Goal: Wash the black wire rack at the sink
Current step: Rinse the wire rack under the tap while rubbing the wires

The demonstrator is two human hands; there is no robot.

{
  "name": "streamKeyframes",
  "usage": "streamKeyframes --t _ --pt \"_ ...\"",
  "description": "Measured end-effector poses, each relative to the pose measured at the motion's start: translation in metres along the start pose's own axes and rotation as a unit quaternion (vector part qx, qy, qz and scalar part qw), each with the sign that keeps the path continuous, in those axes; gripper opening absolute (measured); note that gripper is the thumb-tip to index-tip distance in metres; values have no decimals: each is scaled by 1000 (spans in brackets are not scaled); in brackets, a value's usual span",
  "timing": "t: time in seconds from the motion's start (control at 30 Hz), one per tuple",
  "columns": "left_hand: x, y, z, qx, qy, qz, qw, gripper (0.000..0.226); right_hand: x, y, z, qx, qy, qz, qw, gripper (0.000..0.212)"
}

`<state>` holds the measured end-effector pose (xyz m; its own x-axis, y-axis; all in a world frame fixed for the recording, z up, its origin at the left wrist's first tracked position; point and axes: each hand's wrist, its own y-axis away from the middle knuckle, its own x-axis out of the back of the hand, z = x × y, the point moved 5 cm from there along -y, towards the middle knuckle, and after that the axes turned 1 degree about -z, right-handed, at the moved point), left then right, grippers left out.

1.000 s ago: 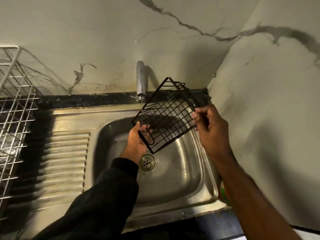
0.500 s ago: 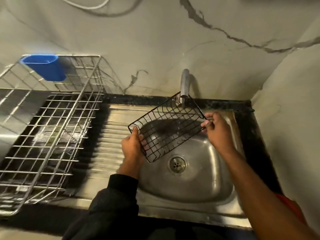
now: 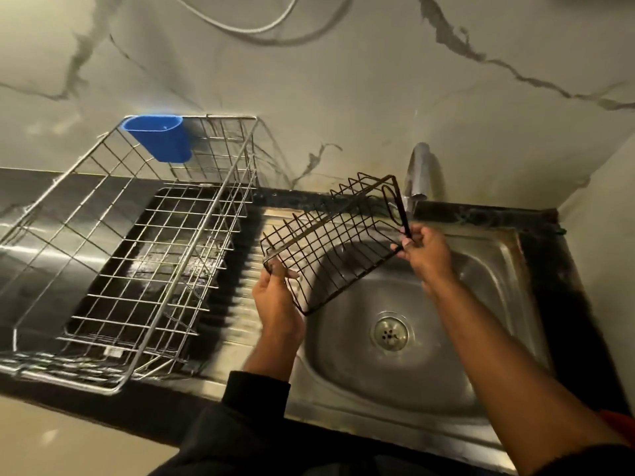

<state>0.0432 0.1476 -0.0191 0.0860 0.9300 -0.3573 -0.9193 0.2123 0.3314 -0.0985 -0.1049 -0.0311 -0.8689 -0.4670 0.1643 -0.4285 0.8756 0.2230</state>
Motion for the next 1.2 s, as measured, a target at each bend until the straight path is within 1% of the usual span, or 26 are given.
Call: streamKeyframes --t 0.07,0.13,0.17,0.2,0.27,0.3,0.33,0.37,0.43,0.5,0.53,0.57,0.6,0.67,0.7,0.73,0.8,0.83,0.9,0.97,1.0,1.03,1.1,1.13,1.17,1.2 --pt "3 0 -1 -9 -3 -15 1000 46 -3 4 -1 6 29 23 999 23" --pt "2 0 -4 -10 9 -26 1000 46 -5 11 -6 47 153 59 985 30" --pt "0 0 -6 -3 11 -28 1000 47 -7 17 -8 75 219 69 970 43" --pt "-2 0 -8 5 11 -31 999 49 -12 25 -9 99 256 70 959 61" --pt "-5 1 -11 16 18 -31 999 48 -19 45 -7 116 278 66 951 97" --pt "-8 0 -11 19 21 -30 999 46 -22 54 -3 123 320 63 937 107" --pt "-12 0 -10 20 22 -33 999 44 -26 62 3 126 386 53 912 110" --pt "-16 -2 -12 24 22 -37 999 42 -30 69 10 130 460 33 877 108" --pt "-28 0 -15 37 32 -48 998 34 -52 88 17 163 551 -56 816 92" --pt "-40 7 -17 59 51 -52 996 24 -82 107 20 234 551 -185 779 67" --pt "-43 11 -17 67 54 -48 995 23 -94 116 20 262 538 -251 761 60" --pt "-44 14 -16 69 53 -40 995 22 -100 122 19 282 526 -304 743 58" --pt "-44 16 -14 65 47 -31 996 21 -100 122 18 299 525 -335 723 57" --pt "-40 16 -13 51 36 -26 998 22 -87 108 15 366 552 -322 677 56" --pt "-38 14 -12 46 38 -29 998 22 -78 97 15 380 579 -307 653 56" --pt "-39 16 -10 44 40 -32 998 23 -68 84 14 372 606 -296 638 57" --pt "-40 18 -9 37 33 -29 998 28 -48 58 5 363 633 -247 638 57" --pt "-40 19 -6 32 23 -25 999 30 -39 47 -4 357 636 -213 650 56" --pt "-41 20 -3 18 17 -14 1000 33 -21 27 -17 316 643 -132 685 56" --pt "-39 20 1 -1 16 -11 1000 40 -8 18 -21 238 638 -52 731 62" --pt "-39 21 4 -15 22 -11 1000 43 -9 21 -19 206 635 -29 744 65" --pt "-38 23 4 -21 31 -4 999 45 -15 30 -13 188 631 -29 752 69" --pt "-39 28 4 -25 26 12 999 43 -38 59 3 200 606 -98 764 71" --pt "-39 29 3 -31 23 19 999 41 -50 74 10 225 591 -146 761 71" --pt "-36 31 2 -35 26 31 999 38 -57 85 14 256 584 -185 748 68" --pt "-35 33 2 -38 30 38 998 35 -58 90 15 287 582 -204 733 63"
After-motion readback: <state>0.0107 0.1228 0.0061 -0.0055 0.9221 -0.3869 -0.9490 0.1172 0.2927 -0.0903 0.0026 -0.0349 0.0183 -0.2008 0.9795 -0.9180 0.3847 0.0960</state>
